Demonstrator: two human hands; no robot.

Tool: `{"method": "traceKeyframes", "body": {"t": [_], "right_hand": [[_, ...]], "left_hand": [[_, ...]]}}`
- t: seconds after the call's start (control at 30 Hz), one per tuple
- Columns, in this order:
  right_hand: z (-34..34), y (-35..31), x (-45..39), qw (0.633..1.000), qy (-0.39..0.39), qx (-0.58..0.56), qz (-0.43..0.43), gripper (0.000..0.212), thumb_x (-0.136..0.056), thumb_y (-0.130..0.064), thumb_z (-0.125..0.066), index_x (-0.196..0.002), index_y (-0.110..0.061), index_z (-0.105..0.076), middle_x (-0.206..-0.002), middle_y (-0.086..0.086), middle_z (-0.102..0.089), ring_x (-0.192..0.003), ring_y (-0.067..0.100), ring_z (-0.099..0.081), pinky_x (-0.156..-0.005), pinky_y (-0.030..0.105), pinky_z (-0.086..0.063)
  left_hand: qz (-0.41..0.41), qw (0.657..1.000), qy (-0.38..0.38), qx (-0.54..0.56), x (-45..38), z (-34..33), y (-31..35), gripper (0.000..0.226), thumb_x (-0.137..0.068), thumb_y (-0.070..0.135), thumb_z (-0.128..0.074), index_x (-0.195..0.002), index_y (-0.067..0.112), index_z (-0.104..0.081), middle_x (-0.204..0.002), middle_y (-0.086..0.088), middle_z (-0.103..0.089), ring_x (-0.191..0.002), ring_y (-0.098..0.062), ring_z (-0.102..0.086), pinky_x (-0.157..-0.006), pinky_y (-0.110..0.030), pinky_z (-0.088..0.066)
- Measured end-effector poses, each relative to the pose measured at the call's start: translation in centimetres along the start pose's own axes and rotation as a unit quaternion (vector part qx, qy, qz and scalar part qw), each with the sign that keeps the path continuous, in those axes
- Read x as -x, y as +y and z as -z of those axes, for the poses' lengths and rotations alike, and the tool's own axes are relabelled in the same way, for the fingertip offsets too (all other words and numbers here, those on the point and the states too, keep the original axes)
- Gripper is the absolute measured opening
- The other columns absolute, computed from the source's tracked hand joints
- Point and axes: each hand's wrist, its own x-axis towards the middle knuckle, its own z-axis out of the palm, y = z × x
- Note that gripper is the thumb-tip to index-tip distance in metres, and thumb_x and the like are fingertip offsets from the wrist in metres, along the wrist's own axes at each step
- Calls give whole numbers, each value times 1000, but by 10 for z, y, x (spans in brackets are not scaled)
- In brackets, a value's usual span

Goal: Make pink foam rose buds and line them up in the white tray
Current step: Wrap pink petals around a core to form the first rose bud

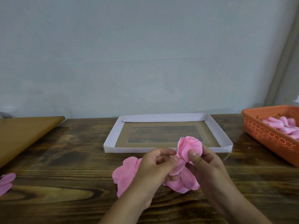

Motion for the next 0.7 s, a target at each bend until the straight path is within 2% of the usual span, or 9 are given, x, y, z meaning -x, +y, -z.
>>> {"method": "traceKeyframes", "body": {"t": [0.13,0.2,0.3,0.37,0.47,0.53,0.6,0.7], "right_hand": [[0,1,0,1000,-13,-4,-3,33,-89,-29,-64,-114,-8,-71,-109,28,-71,-103,41,-70,-83,36,-60],[2,2,0,1000,-27,2,-3,34,-91,-29,-63,-116,-6,-69,-112,29,-70,-107,44,-68,-89,45,-59],[4,5,1,999,-45,26,-8,39,-93,-32,-62,-123,-7,-65,-119,29,-68,-113,48,-64,-100,62,-49],[5,6,2,998,-47,39,-12,39,-93,-33,-63,-124,-9,-65,-119,28,-68,-113,51,-63,-100,69,-45],[3,6,2,997,-61,46,-14,41,-93,-35,-65,-125,-9,-64,-119,26,-69,-109,53,-63,-94,72,-47],[2,6,2,997,-68,39,-14,42,-93,-36,-67,-124,-8,-64,-117,26,-69,-104,52,-66,-88,67,-54],[0,6,2,998,-54,32,-11,40,-90,-35,-70,-121,-9,-66,-112,24,-72,-100,47,-70,-81,51,-61],[0,6,1,998,-40,52,-7,38,-87,-35,-70,-118,-14,-70,-111,19,-73,-103,38,-72,-84,41,-60]], "left_hand": [[7,999,31,16,-1,1,-1,10,-89,26,-78,-98,22,-77,-83,-4,-77,-66,-16,-70,-66,-32,-59],[10,998,45,34,-3,2,-2,14,-86,25,-81,-98,20,-77,-81,-3,-76,-64,-16,-69,-63,-33,-57],[9,997,64,44,-4,3,-2,26,-82,23,-85,-104,17,-74,-79,-4,-75,-59,-16,-66,-61,-36,-56],[9,996,73,45,-4,2,-2,28,-82,19,-85,-106,16,-73,-82,-6,-76,-58,-16,-65,-60,-36,-56],[3,995,88,39,-4,2,-2,26,-83,14,-84,-106,16,-73,-89,-6,-78,-66,-18,-71,-60,-33,-58],[-2,995,98,32,-4,2,-3,25,-82,15,-84,-105,18,-74,-90,-3,-79,-75,-17,-76,-63,-31,-61],[-2,994,105,38,-4,1,-3,25,-81,15,-85,-104,17,-74,-89,-2,-79,-76,-16,-76,-63,-31,-61],[-2,993,106,45,-3,1,-2,26,-81,17,-86,-104,16,-74,-89,-4,-79,-79,-19,-77,-65,-37,-63]]}}
